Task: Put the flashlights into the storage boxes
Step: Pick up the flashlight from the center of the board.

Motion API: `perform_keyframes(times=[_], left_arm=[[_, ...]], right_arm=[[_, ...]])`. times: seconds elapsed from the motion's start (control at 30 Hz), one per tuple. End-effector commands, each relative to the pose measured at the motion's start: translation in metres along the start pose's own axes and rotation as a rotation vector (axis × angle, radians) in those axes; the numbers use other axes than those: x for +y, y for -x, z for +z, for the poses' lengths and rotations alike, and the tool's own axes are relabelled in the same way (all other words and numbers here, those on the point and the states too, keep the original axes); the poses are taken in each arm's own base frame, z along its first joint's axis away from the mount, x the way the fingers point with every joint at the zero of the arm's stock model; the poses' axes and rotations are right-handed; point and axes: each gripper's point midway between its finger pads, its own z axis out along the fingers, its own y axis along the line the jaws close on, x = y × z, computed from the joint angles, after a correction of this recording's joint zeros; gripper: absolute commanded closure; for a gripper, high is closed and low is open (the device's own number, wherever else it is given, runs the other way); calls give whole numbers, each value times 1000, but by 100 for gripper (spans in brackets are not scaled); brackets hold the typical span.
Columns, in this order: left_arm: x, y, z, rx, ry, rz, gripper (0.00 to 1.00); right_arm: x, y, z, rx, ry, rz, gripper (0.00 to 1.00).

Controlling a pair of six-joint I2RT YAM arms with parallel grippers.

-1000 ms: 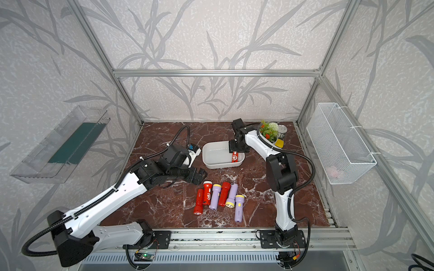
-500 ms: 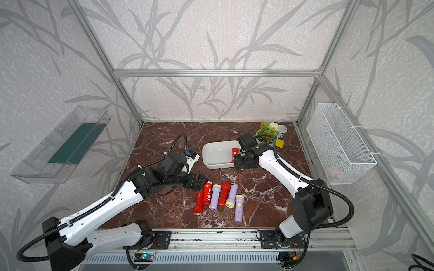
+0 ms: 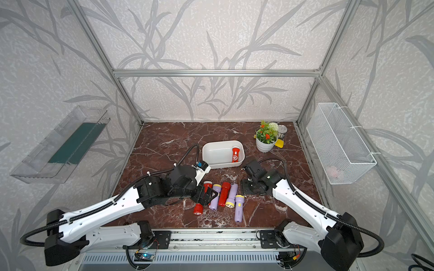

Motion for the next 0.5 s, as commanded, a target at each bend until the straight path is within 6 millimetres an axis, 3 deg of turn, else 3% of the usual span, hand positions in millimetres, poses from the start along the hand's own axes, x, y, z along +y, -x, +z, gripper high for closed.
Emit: perform_keyframes(times=[0.0,0.27,0.47], left_arm=[[-4,0,-2,-21,27,-6,1],[-12,-10,0,-21,49,20,1],[-10,-13,-1,-27,62,26,1]], right_arm=[[-6,-13,0,-1,-19,39,32],[1,-45,14,24,-11,46,36],[7,-56,20,27,-16,32,36]])
